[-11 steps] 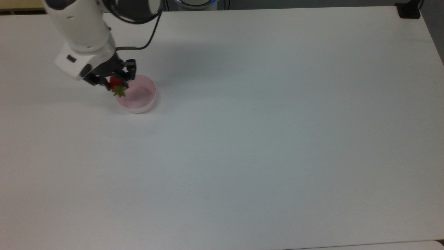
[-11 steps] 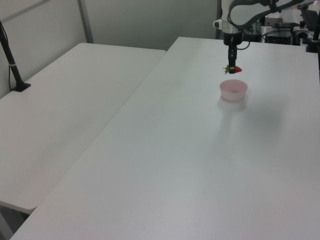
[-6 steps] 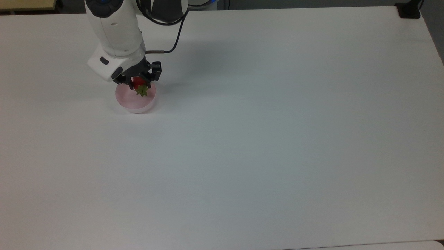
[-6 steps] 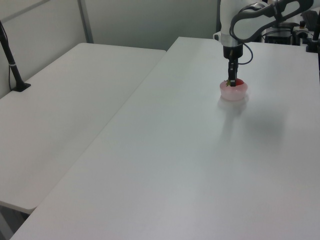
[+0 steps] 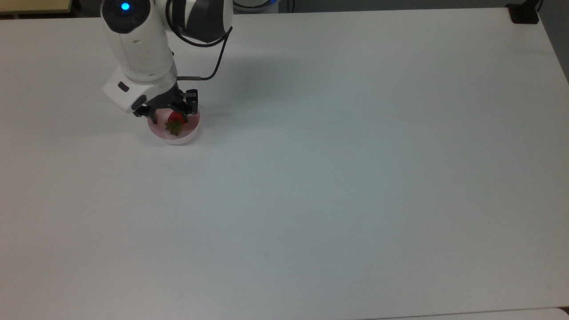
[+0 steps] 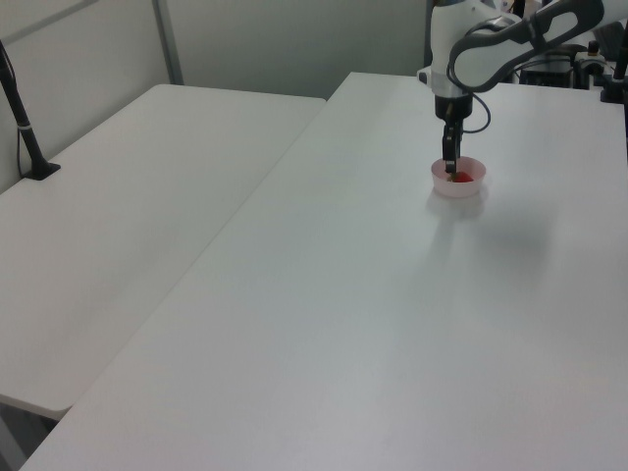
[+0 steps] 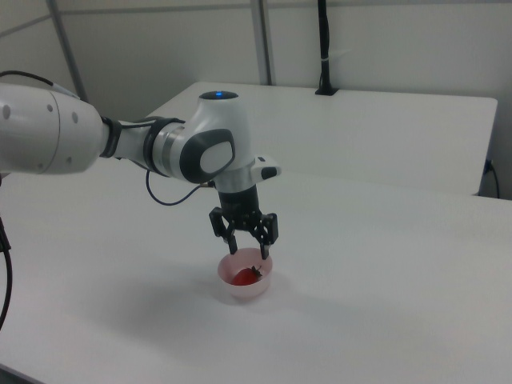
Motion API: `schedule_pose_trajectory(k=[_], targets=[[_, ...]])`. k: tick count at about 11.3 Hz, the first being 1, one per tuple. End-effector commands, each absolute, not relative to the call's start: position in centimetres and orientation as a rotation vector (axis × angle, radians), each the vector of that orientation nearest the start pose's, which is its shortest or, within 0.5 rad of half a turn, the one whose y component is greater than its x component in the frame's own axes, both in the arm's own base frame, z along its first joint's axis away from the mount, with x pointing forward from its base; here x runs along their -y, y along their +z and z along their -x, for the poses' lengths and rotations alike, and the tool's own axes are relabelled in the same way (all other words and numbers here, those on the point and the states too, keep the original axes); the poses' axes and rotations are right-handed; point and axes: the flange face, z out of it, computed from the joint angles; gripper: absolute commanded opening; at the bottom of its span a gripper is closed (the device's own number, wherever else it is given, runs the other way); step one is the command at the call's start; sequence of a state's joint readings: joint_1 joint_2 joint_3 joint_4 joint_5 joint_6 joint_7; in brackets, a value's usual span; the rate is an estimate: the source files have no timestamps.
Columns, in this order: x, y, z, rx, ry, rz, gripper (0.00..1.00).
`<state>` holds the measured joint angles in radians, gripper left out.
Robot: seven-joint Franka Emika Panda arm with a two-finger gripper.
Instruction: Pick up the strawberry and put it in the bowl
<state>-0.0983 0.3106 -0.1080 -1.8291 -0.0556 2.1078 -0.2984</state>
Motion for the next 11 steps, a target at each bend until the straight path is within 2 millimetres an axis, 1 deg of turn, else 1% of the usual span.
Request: schedule_pose_trajectory(k=[1, 2, 3, 4, 5, 6, 8, 9, 10, 11], targets=[[11.6, 43.3, -61.5, 0.177, 0.111, 3.194, 1.0], [10.7, 46.3, -61.4, 0.144, 0.116, 3.187, 1.0], [8.1, 48.9, -61.5, 0.145, 0.1, 3.19, 1.0], [5.9, 51.5, -61.2, 0.096, 0.07, 3.199, 1.0], [4.8, 53.9, -60.3, 0.0, 0.039, 3.208, 1.0], [3.2, 56.6, -59.1, -0.06, -0.015, 3.205, 1.0], [2.6, 60.4, -56.4, -0.133, -0.02, 3.183, 1.0], [2.3, 61.2, -55.6, -0.129, -0.01, 3.177, 1.0], [1.7, 61.4, -55.2, -0.123, 0.016, 3.177, 1.0], [1.6, 61.5, -54.9, -0.119, 0.038, 3.178, 1.0]])
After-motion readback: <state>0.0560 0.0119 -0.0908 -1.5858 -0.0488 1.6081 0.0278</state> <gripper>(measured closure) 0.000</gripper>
